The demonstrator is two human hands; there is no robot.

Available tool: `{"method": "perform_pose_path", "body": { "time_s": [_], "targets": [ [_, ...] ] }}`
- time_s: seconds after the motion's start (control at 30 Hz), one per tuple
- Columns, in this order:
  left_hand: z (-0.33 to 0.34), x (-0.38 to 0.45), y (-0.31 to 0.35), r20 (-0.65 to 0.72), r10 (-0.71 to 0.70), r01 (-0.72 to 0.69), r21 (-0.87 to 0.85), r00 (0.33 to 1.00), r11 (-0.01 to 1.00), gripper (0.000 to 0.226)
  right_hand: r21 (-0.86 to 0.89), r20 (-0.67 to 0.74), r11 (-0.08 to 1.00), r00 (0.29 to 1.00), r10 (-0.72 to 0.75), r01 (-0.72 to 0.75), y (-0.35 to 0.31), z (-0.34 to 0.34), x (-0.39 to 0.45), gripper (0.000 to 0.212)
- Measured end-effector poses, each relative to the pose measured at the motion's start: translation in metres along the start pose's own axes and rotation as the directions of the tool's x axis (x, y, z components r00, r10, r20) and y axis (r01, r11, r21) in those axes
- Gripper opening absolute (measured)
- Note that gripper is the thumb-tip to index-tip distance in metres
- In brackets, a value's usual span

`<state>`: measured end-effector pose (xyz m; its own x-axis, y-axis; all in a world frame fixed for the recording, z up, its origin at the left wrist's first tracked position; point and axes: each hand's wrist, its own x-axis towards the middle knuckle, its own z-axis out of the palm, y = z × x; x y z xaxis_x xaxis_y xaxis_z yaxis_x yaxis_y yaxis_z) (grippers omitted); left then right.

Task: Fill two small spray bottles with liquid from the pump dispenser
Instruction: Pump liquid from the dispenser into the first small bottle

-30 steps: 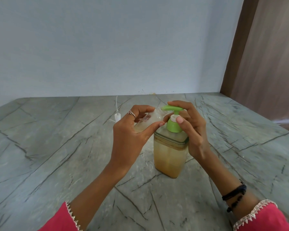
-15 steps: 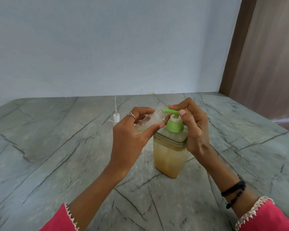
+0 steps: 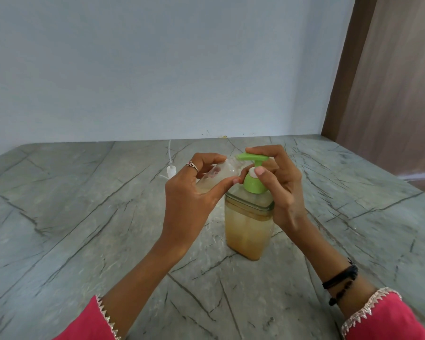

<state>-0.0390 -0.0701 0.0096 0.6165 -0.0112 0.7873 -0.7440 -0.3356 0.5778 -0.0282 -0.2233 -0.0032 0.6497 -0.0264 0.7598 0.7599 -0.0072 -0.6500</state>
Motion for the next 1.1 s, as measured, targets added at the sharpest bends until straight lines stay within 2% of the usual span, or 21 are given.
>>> {"method": "perform_pose_path", "body": {
  "time_s": [0.17,0.53,0.73,0.93,1.1],
  "targets": [
    [0.001,-0.001,0.000,0.009,0.003,-0.003,-0.002,1.000,1.000,0.032,-0.011,-0.067,1.000,0.998,0.016,-0.017,-0.004,0.002,0.003,0.010],
    [0.000,-0.001,0.002,-0.005,-0.026,0.026,-0.018,1.000,0.999,0.031,0.013,-0.011,0.999,0.999,-0.038,0.038,0.002,0.000,0.002,0.029],
    [0.000,-0.001,0.002,-0.009,-0.012,0.012,-0.019,1.000,1.000,0.032,0.019,0.047,0.999,0.998,-0.030,0.029,0.003,-0.001,-0.001,0.028],
    [0.001,-0.001,0.000,0.007,-0.005,0.005,-0.001,1.000,1.000,0.032,-0.052,-0.061,0.999,0.998,-0.005,0.002,-0.006,0.002,0.004,0.013],
    [0.001,-0.002,-0.001,0.018,-0.004,0.004,0.011,1.000,1.000,0.032,-0.109,-0.065,0.994,0.998,-0.022,0.015,-0.006,0.002,0.006,0.012]
  ]
}}
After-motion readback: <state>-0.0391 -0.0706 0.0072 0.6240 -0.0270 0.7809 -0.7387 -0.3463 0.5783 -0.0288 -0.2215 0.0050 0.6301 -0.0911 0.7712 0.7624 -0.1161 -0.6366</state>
